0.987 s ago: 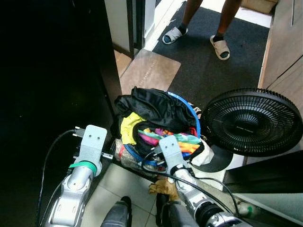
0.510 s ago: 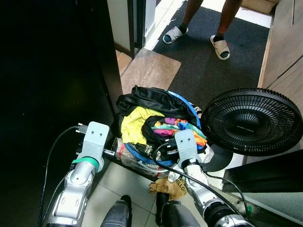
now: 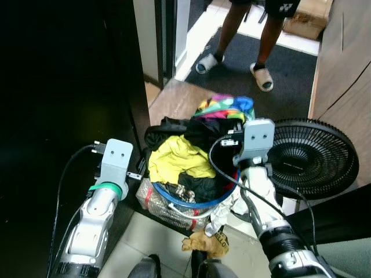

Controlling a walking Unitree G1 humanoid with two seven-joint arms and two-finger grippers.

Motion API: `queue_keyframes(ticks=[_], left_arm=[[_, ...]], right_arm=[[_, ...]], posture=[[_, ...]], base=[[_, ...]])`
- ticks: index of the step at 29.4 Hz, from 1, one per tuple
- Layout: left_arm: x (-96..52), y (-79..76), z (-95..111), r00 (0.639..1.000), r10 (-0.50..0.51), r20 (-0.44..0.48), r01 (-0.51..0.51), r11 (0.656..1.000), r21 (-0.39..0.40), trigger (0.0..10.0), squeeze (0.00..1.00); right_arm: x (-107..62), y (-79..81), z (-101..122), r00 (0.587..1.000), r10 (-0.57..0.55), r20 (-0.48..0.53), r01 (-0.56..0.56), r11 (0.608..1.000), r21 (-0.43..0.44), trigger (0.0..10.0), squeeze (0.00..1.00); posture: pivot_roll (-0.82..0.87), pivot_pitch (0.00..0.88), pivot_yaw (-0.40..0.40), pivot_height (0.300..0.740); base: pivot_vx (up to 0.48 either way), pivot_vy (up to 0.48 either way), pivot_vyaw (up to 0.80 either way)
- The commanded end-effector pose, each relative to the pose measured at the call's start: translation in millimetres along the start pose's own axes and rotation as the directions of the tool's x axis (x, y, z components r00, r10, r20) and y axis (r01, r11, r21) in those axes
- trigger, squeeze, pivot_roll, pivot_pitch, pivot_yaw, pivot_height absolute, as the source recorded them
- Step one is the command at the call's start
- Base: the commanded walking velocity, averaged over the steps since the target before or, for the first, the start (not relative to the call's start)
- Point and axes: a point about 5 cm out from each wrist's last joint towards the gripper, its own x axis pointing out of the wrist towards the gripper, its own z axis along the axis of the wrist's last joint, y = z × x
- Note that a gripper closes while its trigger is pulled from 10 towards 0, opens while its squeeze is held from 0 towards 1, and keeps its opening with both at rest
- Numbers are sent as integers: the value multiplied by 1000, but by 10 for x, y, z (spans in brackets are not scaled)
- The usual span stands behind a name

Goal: Clothes washing

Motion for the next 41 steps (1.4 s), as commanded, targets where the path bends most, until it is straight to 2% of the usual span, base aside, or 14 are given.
queue_keyframes(ticks=[1, 2, 5, 7, 8, 9, 10, 14, 30, 32, 34, 36, 37, 41], left_arm=[[-13, 12, -70, 1000, -5, -24, 4, 1000, -13, 10000, 0], [-13, 10, -62, 1000, -6, -21, 6, 1000, -14, 10000, 0], [-6, 12, -9, 1000, -8, 0, 8, 1000, -22, 10000, 0], [-1, 18, 13, 1000, -6, 9, 6, 1000, -24, 10000, 0], [5, 28, 72, 1000, -4, 30, 5, 999, -31, 10000, 0], [5, 28, 72, 1000, -4, 30, 5, 999, -31, 10000, 0], [12, 36, 129, 999, -2, 51, 4, 999, -35, 10000, 0], [35, 55, 302, 994, 7, 108, 0, 998, -59, 10000, 0], [55, 73, 438, 988, 16, 152, -5, 997, -73, 10000, 0], [60, 74, 506, 985, 16, 173, -2, 997, -79, 10000, 0], [17, -35, 646, 970, -3, 241, 28, 995, -97, 10000, 0], [17, -35, 646, 970, -3, 241, 28, 995, -97, 10000, 0], [3, -72, 675, 966, -8, 258, 35, 994, -101, 10000, 0], [-32, -143, 628, 966, -3, 257, 33, 993, -112, 10000, 0]], right_arm=[[136, 4, 283, 996, -31, 87, 19, 991, 134, 10000, 0], [176, 18, 390, 993, -37, 116, 17, 985, 172, 10000, 0], [209, 33, 646, 980, -26, 199, -9, 984, 176, 10000, 0], [197, 37, 708, 974, -6, 226, -27, 989, 144, 10000, 0], [173, 51, 762, 964, 45, 261, -59, 997, 46, 10000, 0], [173, 51, 762, 964, 45, 261, -59, 997, 46, 10000, 0], [143, 62, 784, 956, 92, 279, -83, 996, -42, 10000, 0], [28, 42, 710, 957, 148, 249, -115, 983, -141, 10000, 0], [-93, -3, 642, 972, 156, 175, -128, 978, -163, 10000, 0], [-124, -6, 619, 973, 157, 167, -126, 975, -181, 10000, 0], [-322, 69, 180, 986, 163, 22, -153, 958, -243, 10000, 0], [-322, 69, 180, 986, 163, 22, -153, 958, -243, 10000, 0], [-396, 89, 51, 986, 168, -22, -168, 952, -257, 10000, 0], [-428, 108, -49, 982, 174, -71, -186, 951, -246, 10000, 0]], posture=[[161, 72, 59, 740], [159, 60, 62, 740], [158, 55, 62, 740], [152, 40, 59, 740], [152, 40, 59, 740], [152, 40, 59, 740], [149, 34, 54, 740], [149, 24, 37, 740], [152, 18, 29, 740], [147, 5, 16, 740], [148, 0, -37, 740], [148, 0, -37, 740], [149, 0, -40, 740], [166, 0, -77, 740]], base=[[0, 0, 0], [0, 0, 0], [0, 0, 0], [0, 0, 0], [0, 0, 0], [0, 0, 0], [0, 0, 0], [0, 0, 0], [0, 0, 0], [0, 0, 0], [0, 0, 0], [0, 0, 0], [0, 0, 0], [0, 0, 0]])
